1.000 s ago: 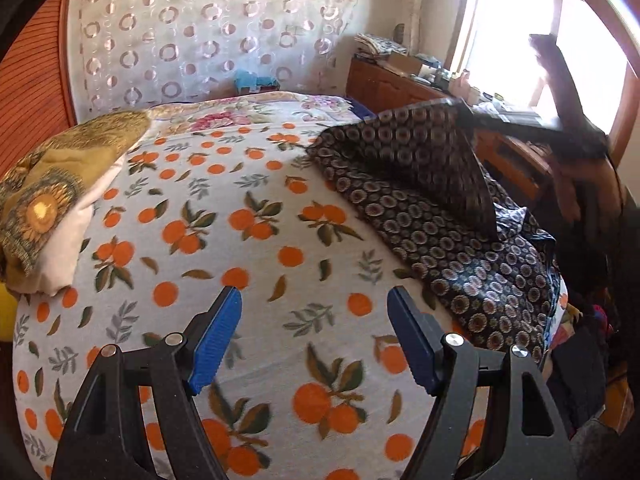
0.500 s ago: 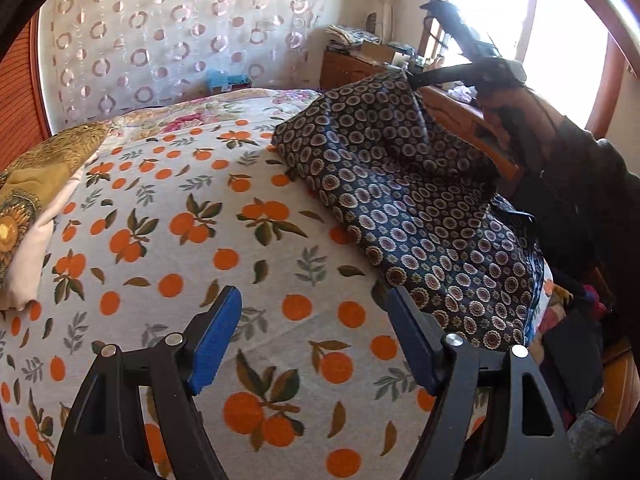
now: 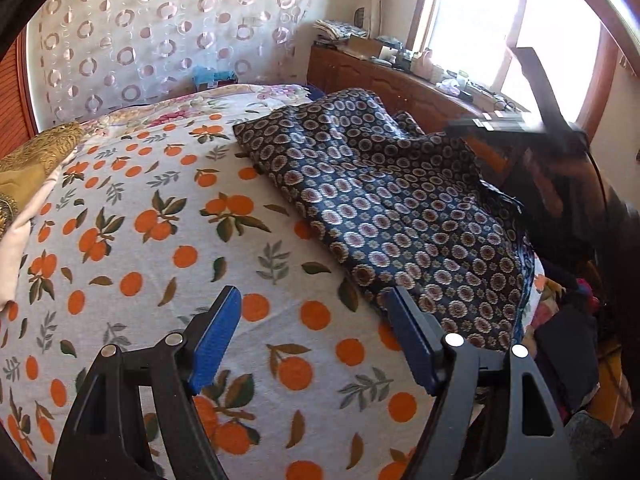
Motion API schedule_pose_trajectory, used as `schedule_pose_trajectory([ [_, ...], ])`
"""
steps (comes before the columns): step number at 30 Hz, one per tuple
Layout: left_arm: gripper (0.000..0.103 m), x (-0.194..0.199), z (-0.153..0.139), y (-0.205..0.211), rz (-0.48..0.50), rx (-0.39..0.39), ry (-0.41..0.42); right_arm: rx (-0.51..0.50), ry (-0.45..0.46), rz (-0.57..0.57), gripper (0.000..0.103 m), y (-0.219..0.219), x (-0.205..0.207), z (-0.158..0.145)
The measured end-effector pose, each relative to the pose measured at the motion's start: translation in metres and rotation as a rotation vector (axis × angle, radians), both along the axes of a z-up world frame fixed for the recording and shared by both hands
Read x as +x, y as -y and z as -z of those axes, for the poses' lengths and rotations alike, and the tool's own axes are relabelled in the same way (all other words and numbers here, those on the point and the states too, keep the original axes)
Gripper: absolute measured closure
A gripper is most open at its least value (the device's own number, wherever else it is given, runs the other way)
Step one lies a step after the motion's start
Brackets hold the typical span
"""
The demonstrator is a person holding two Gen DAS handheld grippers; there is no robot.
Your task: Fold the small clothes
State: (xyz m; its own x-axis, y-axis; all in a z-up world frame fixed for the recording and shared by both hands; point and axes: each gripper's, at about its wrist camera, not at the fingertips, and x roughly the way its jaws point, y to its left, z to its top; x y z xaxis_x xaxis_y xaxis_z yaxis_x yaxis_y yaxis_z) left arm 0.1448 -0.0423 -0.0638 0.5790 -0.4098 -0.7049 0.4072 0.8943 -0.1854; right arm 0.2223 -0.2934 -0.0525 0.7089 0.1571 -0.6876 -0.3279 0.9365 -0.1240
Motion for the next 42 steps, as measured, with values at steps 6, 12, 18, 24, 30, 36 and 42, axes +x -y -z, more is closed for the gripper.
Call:
schedule_pose_trajectory([
  [6,0.027,-0.001,0.001,0.022,0.031,0.002,-0.002,0.053,-0.02,0.038,0.058,0.024,-0.056,0.015],
  [12,0.027,-0.004,0.006,0.037,0.046,0.006,-0.016,0.03,0.021,0.034,0.058,0.016,-0.085,0.024],
  [18,0.027,-0.005,0.016,0.048,0.063,0.023,-0.034,-0.022,0.009,0.057,0.064,0.011,-0.079,0.037],
  [24,0.027,-0.009,0.019,0.053,0.081,0.025,-0.042,0.098,0.049,0.043,0.097,0.032,-0.111,0.023],
  [30,0.027,-0.013,0.016,0.056,0.096,0.023,-0.031,0.151,0.03,0.109,0.097,0.072,-0.154,0.025],
  [36,0.027,-0.013,0.02,0.058,0.096,0.026,-0.041,0.183,-0.035,0.149,0.097,0.083,-0.166,0.048],
  [42,0.027,-0.014,0.025,0.062,0.1,0.03,-0.049,0.136,-0.026,0.141,0.096,0.083,-0.155,0.04],
])
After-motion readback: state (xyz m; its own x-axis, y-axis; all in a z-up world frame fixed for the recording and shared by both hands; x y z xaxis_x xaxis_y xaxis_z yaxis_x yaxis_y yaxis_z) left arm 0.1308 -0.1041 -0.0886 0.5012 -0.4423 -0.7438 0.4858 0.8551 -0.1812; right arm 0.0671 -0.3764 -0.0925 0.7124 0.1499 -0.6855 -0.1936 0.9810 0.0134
